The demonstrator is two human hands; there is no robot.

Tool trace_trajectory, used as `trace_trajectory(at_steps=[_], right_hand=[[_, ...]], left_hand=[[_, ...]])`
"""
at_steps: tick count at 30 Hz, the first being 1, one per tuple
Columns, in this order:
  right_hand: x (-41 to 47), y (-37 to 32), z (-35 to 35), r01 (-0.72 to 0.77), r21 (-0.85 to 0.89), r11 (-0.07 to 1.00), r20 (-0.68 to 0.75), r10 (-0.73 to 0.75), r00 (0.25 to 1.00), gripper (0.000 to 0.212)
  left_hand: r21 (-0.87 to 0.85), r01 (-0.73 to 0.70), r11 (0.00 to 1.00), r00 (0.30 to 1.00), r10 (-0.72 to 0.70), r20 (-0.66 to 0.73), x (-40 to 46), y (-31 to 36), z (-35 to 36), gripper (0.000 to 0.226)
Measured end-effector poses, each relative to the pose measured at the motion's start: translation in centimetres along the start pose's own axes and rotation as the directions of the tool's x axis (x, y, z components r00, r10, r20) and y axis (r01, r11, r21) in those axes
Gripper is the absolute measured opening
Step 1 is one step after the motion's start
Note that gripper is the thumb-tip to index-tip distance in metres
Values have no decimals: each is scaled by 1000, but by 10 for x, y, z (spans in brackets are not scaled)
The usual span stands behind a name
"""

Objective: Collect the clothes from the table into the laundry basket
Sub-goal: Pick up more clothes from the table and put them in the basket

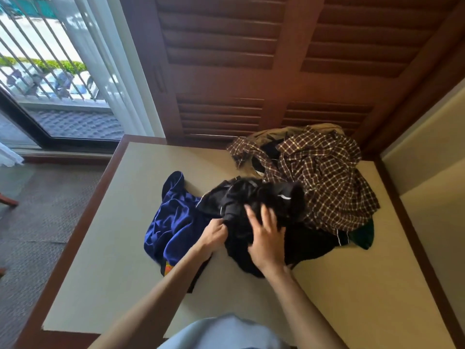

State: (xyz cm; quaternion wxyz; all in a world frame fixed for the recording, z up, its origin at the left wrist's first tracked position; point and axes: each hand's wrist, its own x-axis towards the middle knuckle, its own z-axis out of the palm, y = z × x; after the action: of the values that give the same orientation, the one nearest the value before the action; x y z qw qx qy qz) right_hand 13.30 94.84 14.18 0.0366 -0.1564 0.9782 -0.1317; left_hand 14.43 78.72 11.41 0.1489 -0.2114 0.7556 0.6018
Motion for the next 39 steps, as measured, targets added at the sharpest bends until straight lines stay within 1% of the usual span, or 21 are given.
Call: trace_trajectory(at_steps=[2,3,5,7,9,11,13,16,19,22,25,26,27,28,29,30,31,33,34,36,39], right_hand=[[2,8,25,25,-76,997,230,-6,973,91],[3,8,31,32,-97,995,289,-3,957,89],[6,7,31,34,-66,997,330,-11,944,88],[9,6,17,20,34,999,374,-32,927,92],[5,6,-3,-20,141,990,295,-23,955,95],[-10,5,-18,-104,239,966,40,97,995,95],[-26,6,-22,-202,369,907,-84,249,965,96],[-26,5,-6,-291,468,835,72,292,954,100],[2,-6,18,-296,437,849,145,258,955,98],[35,-26,36,-265,296,918,213,207,955,90],[61,-39,49,-214,114,970,303,171,938,87],[67,-40,53,-202,72,977,327,168,930,88],[71,-39,57,-193,39,980,345,168,924,90],[75,-38,60,-192,22,981,361,171,917,93],[79,-36,63,-200,17,980,375,180,909,97],[83,-36,64,-210,12,978,386,189,903,102],[88,-37,65,-213,2,977,393,196,899,107],[96,-41,67,-204,-41,978,401,203,893,112],[100,-43,68,-192,-70,979,404,203,892,113],[105,-46,74,-153,-128,980,390,192,901,109],[115,-46,84,-126,-197,972,317,185,930,95]], left_hand=[[286,66,956,992,-34,-118,0,-11,-9,40],[397,54,916,980,28,-198,2,-12,-13,36],[468,-2,884,941,161,-299,-1,1,-20,27],[541,-47,840,936,226,-270,1,19,-24,59],[667,-67,742,957,236,-167,15,30,-26,91],[757,-53,651,976,194,-99,32,24,-25,103],[796,-25,604,986,146,-79,45,9,-17,102],[810,-18,586,994,95,-46,50,-8,-7,103],[809,-56,585,994,111,-11,46,-6,-7,96],[773,-142,619,989,120,86,44,-4,-16,70],[649,-163,744,984,76,160,39,-5,-44,68],[580,-168,797,986,136,100,35,-5,-54,60],[533,-193,824,968,247,-31,29,-7,-64,49],[528,-231,817,898,388,-209,22,-10,-72,37],[589,-216,779,792,492,-361,15,-16,-80,28],[661,-133,739,713,535,-454,8,-20,-88,29],[697,-11,717,707,499,-502,5,-25,-94,43],[684,185,706,823,269,-500,11,-50,-104,75],[676,225,702,870,168,-464,15,-67,-103,82],[703,205,681,912,128,-390,22,-96,-92,78],[724,219,654,858,225,-462,27,-108,-75,62]])
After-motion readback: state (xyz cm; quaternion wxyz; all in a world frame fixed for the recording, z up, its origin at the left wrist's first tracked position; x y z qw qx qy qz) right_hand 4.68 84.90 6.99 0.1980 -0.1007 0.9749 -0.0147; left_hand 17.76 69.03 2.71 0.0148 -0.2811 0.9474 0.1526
